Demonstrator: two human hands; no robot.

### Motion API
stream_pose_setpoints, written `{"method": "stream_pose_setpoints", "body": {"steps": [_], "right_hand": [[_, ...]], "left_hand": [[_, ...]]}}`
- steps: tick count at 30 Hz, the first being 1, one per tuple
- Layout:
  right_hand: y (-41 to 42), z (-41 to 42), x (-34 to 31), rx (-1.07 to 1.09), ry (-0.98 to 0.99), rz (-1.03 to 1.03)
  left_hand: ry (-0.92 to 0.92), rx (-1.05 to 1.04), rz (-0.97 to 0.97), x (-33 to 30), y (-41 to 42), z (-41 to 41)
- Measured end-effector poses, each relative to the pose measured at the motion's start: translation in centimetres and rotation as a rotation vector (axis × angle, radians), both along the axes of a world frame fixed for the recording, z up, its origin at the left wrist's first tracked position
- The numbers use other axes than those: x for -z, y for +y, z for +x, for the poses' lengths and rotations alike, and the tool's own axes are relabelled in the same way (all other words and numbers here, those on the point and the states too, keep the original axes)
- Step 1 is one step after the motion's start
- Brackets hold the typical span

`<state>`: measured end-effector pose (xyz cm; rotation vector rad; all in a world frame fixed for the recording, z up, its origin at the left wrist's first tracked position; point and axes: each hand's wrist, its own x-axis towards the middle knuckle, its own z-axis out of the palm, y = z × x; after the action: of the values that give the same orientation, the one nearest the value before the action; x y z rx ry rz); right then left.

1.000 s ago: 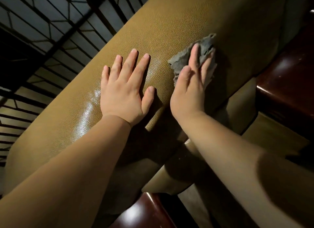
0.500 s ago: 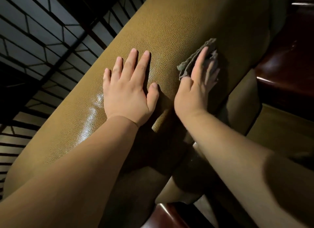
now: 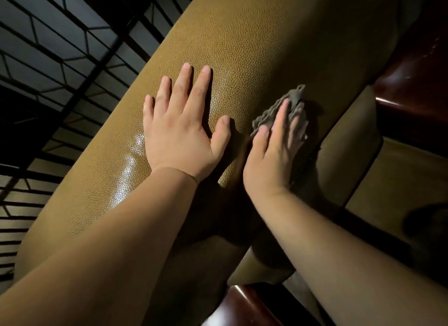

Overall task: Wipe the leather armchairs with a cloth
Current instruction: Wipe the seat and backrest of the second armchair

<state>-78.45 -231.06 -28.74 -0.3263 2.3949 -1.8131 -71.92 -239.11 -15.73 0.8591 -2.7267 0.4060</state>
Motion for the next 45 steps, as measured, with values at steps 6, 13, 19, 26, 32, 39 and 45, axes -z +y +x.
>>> {"method": "stream_pose_setpoints", "body": {"steps": [6, 13, 19, 26, 32, 39, 45], "right_hand": [[5.0, 9.2, 4.2, -0.309, 0.194, 0.078], [1.6, -1.0, 4.0, 0.105, -0.111, 0.061], [6.4, 11.8, 6.5, -0.329, 0.159, 0.077], [3.7, 0.6, 7.6, -0.016, -0.016, 0.06], [6.9, 10.0, 8.6, -0.321, 0.183, 0.115], [3.8, -3.3, 5.9, 0.002, -0.049, 0.215], [9.2, 20.9, 5.0, -0.612, 0.243, 0.154]], "left_hand": [[0.004, 0.008, 0.0, -0.1, 0.1, -0.1], [0.013, 0.03, -0.005, 0.3, 0.0, -0.1], [0.008, 0.026, -0.007, 0.1, 0.1, -0.1], [0.015, 0.025, -0.002, 0.2, -0.1, -0.1], [0.014, 0.023, -0.008, 0.4, 0.1, 0.0], [-0.02, 0.006, 0.006, 0.2, 0.2, -0.4], [-0.285, 0.094, 0.05, -2.3, 2.0, 9.6]]}}
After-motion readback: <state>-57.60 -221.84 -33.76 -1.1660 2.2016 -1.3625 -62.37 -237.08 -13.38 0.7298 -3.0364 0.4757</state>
